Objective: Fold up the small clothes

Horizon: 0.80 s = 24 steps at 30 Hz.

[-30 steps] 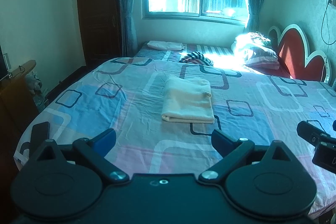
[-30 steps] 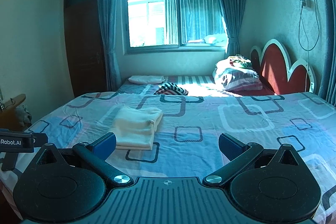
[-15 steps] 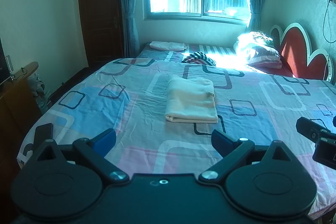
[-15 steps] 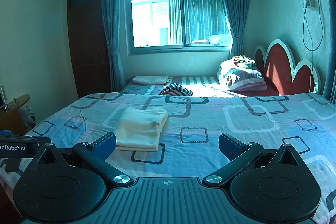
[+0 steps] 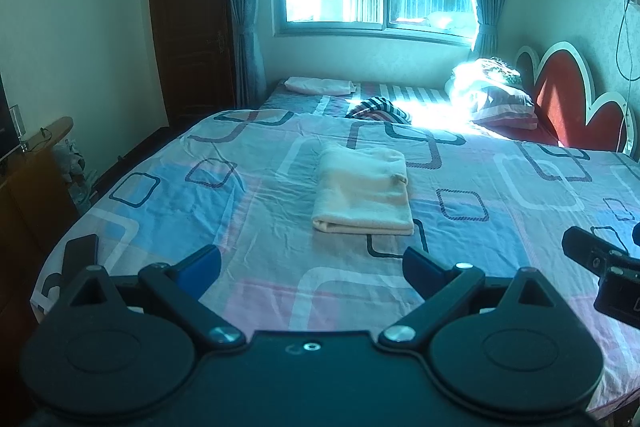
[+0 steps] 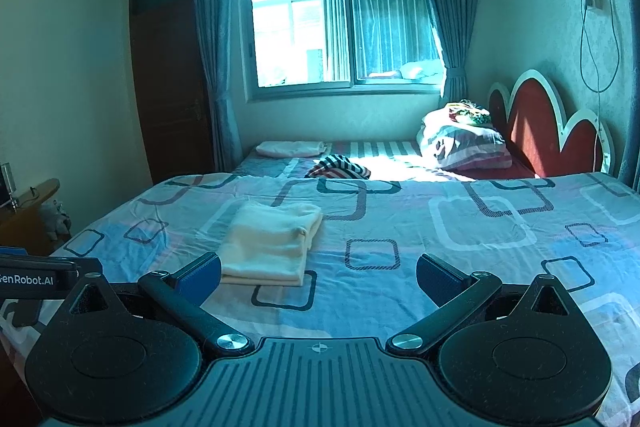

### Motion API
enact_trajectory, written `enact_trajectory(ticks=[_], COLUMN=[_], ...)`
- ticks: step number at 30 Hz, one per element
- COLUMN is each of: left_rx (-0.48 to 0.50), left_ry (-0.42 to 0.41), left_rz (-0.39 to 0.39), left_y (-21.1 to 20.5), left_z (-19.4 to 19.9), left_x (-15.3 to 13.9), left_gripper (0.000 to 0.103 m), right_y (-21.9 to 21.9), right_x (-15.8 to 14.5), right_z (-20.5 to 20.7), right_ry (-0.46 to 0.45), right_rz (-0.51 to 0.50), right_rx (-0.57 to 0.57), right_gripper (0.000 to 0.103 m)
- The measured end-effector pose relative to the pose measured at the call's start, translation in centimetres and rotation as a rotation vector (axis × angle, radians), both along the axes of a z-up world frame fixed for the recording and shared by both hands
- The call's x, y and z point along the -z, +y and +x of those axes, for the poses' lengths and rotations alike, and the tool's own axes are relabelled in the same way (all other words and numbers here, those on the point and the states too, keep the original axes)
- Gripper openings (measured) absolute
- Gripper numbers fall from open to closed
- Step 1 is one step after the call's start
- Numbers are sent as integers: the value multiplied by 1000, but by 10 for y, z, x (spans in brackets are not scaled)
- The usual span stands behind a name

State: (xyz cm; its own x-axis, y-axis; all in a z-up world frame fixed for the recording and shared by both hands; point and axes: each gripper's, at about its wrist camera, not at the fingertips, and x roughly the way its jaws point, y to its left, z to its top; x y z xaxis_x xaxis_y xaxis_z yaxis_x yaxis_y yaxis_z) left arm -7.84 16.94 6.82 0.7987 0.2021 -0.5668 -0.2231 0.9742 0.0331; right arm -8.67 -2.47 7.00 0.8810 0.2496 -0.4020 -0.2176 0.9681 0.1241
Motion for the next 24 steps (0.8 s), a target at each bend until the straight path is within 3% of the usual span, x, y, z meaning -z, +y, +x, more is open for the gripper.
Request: enact_trajectory(ticks=[24], left_rx=[-1], left_ry=[27], left_rz=[-8], left_y=[-2], left_z=[17], left_x=[11], left_gripper=[97], right_y=[4], right_x=[7], right_z=[14], right_ry=[34], right_rz=[-1], right_rx=[-25], right_gripper=[103])
